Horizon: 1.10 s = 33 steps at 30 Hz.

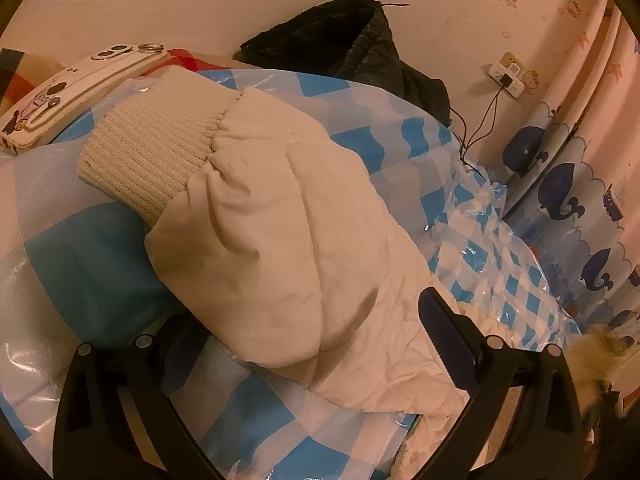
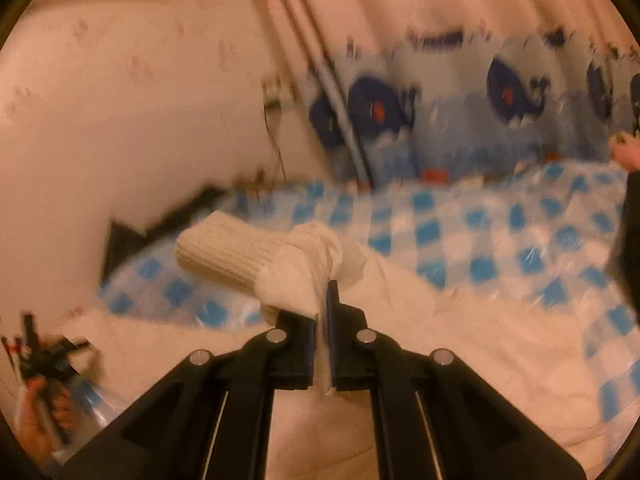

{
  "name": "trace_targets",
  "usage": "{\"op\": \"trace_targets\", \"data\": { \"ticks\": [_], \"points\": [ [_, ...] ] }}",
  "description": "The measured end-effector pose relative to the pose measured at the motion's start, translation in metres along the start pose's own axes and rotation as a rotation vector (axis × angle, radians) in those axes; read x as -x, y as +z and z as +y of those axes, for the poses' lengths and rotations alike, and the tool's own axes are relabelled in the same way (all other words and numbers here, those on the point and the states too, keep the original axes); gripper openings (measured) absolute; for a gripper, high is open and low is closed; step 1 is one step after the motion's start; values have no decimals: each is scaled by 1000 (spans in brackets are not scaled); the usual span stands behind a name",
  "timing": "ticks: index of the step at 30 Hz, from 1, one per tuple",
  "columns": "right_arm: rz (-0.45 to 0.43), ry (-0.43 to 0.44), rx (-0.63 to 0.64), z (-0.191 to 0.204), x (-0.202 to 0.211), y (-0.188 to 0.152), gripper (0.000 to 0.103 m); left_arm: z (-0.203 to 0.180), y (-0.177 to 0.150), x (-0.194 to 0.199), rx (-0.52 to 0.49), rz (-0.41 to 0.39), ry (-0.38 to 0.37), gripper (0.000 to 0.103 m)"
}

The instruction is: Fold large clothes

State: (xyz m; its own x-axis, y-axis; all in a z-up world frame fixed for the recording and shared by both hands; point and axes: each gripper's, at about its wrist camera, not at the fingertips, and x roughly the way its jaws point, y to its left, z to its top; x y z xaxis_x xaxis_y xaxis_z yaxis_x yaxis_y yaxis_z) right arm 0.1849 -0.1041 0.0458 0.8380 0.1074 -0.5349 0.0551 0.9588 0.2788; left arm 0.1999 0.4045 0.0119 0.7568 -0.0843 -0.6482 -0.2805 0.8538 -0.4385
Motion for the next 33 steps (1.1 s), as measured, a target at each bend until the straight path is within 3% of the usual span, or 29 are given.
{"op": "trace_targets", "data": {
  "ticks": [5,8,13,15,17,20,22,31,33],
  "points": [
    [441,-71,83,28,-116,-79,25,0,0,0,-8,3,-3,95],
    [419,-114,132,37,-113,-85,26,0,0,0,-9,4,-8,95],
    [467,-85,248,41,-100,-76,39,0,0,0,-3,6,-11,95],
    [439,-31,229,36,-82,-72,61,0,0,0,6,8,-17,95],
    [418,74,165,25,-58,-69,71,1,1,0,18,12,-26,95],
    [363,110,170,20,-16,-71,73,4,3,-1,36,18,-39,95],
    [307,117,188,16,16,-74,83,6,4,-1,53,19,-48,95],
    [286,134,93,-19,117,-123,85,2,2,-2,77,-10,-21,94],
    [280,136,57,-28,131,-133,85,3,2,-2,99,-18,7,71]
  ]
}}
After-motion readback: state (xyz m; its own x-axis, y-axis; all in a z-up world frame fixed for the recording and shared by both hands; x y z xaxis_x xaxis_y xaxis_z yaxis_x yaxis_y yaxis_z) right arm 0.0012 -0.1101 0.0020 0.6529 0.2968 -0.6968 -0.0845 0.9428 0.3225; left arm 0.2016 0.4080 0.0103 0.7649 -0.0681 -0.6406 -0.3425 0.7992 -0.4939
